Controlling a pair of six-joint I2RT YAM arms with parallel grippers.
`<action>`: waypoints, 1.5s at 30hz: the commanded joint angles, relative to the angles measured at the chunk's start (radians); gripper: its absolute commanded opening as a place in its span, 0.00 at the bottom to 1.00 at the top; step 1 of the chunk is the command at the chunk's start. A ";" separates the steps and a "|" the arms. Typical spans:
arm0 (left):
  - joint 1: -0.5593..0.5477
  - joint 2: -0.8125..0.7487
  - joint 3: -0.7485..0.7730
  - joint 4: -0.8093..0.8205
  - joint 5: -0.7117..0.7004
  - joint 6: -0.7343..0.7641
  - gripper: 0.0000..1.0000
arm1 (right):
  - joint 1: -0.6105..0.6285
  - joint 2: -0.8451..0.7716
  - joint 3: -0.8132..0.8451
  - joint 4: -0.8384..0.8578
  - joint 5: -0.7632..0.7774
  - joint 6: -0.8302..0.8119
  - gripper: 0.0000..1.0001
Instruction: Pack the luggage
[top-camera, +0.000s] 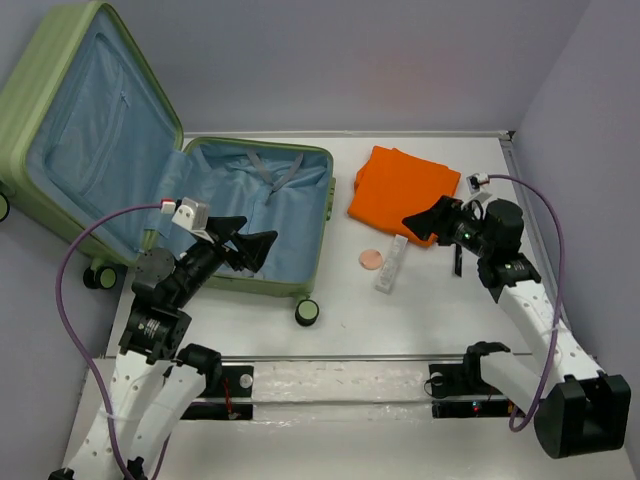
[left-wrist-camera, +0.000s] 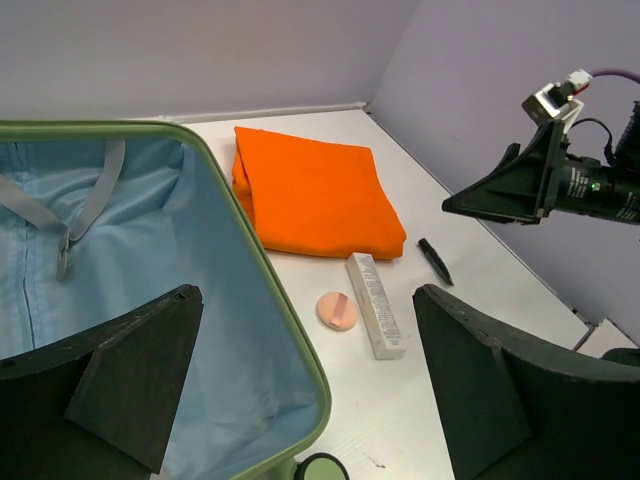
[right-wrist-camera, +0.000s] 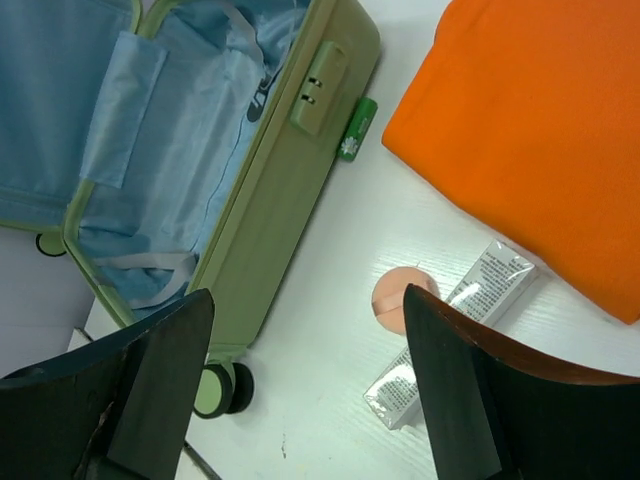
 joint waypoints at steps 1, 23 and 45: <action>0.016 0.004 0.000 0.039 0.022 0.013 0.99 | 0.086 0.069 0.065 0.072 0.067 -0.008 0.79; 0.022 -0.002 -0.003 0.027 -0.004 0.018 0.99 | 0.296 0.867 0.390 0.358 0.245 0.073 0.48; 0.023 0.001 -0.001 0.025 -0.008 0.019 0.99 | 0.419 1.221 0.614 0.412 0.389 0.253 0.39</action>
